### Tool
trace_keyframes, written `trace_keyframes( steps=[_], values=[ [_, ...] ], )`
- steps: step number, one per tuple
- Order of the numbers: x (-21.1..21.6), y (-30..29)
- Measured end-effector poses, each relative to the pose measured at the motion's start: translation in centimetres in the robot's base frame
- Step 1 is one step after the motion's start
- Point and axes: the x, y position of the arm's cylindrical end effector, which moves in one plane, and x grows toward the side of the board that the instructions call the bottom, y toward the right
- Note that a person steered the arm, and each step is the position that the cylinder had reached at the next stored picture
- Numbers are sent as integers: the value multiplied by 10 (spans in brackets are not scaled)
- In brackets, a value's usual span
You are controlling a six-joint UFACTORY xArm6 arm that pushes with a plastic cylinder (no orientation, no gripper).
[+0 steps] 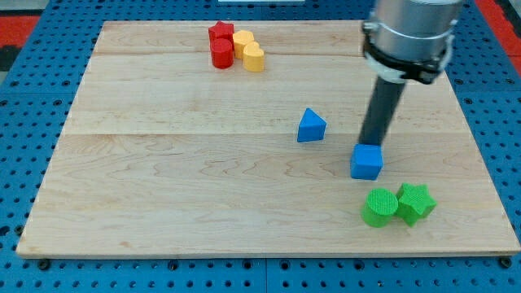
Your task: Push blue triangle into the blue cube
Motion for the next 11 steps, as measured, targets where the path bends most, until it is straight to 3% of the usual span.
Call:
trace_keyframes(
  steps=[1,2,3,4,5,6,8,11],
  values=[
    [22,6],
    [13,5],
    [-34,3],
    [-75,-44],
    [-79,-121],
    [-60,-133],
    [-9,-58],
    [-19,-38]
  ],
)
